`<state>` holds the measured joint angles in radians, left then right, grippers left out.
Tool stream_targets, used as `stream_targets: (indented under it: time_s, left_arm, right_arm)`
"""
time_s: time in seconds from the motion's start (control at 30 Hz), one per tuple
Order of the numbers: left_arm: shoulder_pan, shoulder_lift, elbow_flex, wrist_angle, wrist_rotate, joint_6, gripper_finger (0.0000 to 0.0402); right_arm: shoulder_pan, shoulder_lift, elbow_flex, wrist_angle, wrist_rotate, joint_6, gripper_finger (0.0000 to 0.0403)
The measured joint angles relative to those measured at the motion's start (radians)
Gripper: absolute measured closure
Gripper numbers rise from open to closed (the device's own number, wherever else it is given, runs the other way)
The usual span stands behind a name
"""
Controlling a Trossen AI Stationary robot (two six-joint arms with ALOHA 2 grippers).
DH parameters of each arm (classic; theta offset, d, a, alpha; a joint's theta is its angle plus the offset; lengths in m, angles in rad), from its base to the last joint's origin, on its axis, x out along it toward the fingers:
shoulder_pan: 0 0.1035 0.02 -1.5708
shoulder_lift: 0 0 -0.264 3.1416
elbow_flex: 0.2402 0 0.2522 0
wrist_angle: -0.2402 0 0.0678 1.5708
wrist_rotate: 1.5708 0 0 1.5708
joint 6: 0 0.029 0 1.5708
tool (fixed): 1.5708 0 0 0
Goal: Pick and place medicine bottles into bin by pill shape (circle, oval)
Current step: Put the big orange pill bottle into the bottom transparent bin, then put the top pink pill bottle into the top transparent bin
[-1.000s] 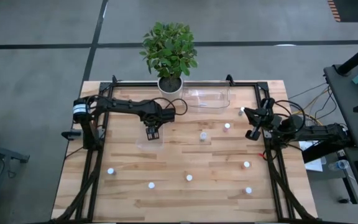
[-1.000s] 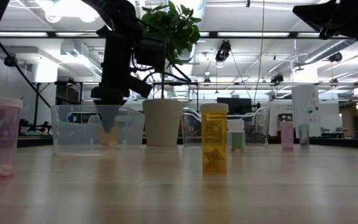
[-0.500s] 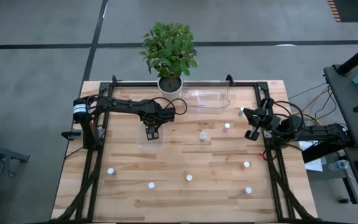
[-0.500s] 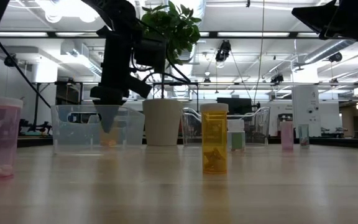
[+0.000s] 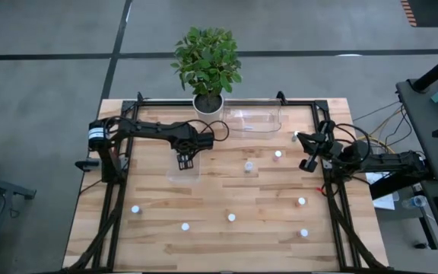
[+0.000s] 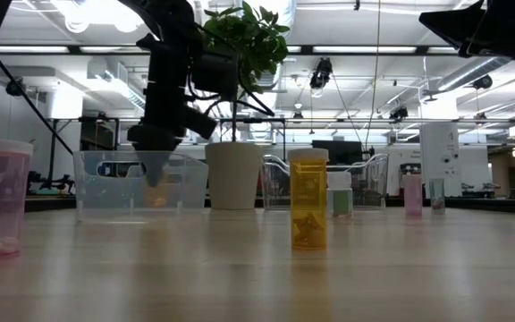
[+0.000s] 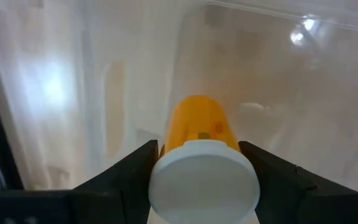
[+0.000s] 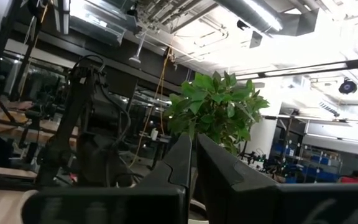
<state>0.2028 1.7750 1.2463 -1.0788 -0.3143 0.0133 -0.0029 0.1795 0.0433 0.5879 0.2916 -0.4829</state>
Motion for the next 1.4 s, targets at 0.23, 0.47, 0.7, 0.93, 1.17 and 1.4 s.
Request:
stream_targets:
  time_s: [0.23,0.47,0.7,0.93,1.17,1.4]
  left_arm:
    - [0.0,-0.011,0.0,-0.003,0.013,0.062,0.0198]
    - [0.0,-0.011,-0.001,0.006,0.048,0.075,0.0198]
    - [0.0,-0.011,-0.001,-0.01,0.081,0.048,0.0159]
    - [0.0,-0.012,0.019,-0.025,0.07,0.077,0.0072]
    - [-0.013,-0.134,0.046,-0.014,0.016,0.072,0.0052]
    - [-0.066,-0.348,0.017,0.114,0.01,-0.008,0.0052]
  right_arm:
    - [0.0,0.0,0.0,-0.001,0.0,-0.001,0.0385]
    - [0.0,0.0,0.0,-0.002,0.0,-0.007,0.0385]
    - [0.0,0.0,0.0,-0.006,0.0,-0.007,0.0385]
    - [0.0,0.0,0.0,-0.006,0.0,-0.004,0.0385]
    - [0.0,0.001,0.019,-0.02,-0.009,0.026,0.0385]
    - [0.0,0.03,0.13,-0.162,-0.196,0.171,0.0385]
